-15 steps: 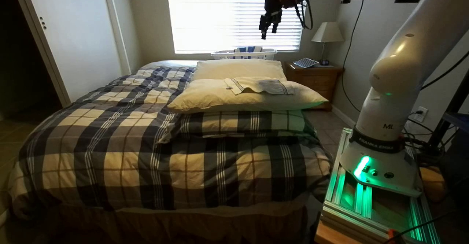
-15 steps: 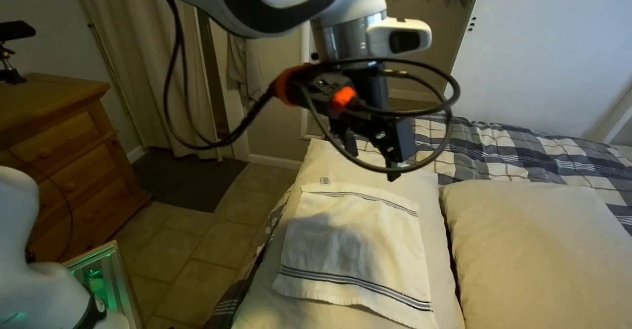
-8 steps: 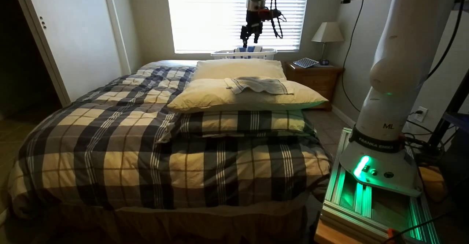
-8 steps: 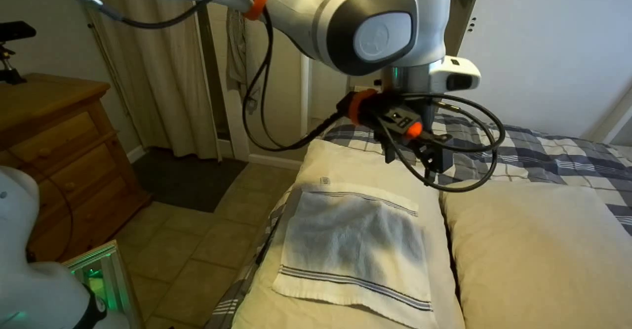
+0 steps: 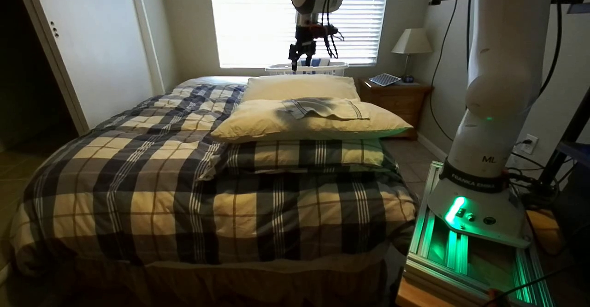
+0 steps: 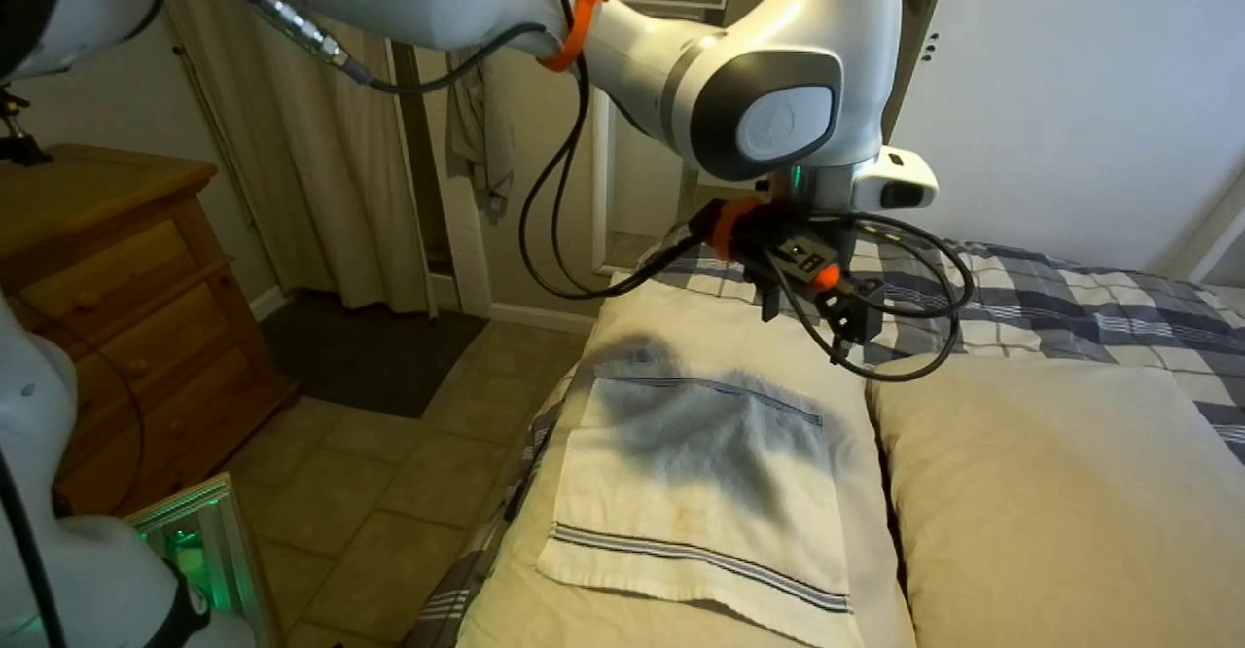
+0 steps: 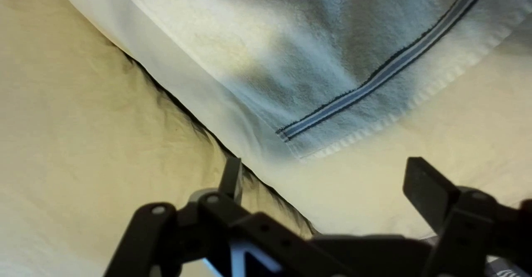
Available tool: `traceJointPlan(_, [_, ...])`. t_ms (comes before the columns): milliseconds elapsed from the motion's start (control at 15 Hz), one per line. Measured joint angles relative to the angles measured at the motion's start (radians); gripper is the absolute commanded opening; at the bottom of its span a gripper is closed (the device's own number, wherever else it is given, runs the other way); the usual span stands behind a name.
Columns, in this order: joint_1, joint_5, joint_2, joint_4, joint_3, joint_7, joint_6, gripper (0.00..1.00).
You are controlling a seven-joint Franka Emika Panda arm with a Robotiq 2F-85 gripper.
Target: Fold the white towel twice
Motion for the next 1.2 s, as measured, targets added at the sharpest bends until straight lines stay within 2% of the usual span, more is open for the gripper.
traceJointPlan(400, [0.000,-0.005,0.016,0.003,-0.001,0.011,0.024,1.00])
traceJointPlan(733, [-0.003,0.013,0.100,0.003,0.003,0.019,0.146,1.00])
traceJointPlan(1200, [-0.048,0.149,0.196,0.010,0.070,-0.008,0.293,1.00])
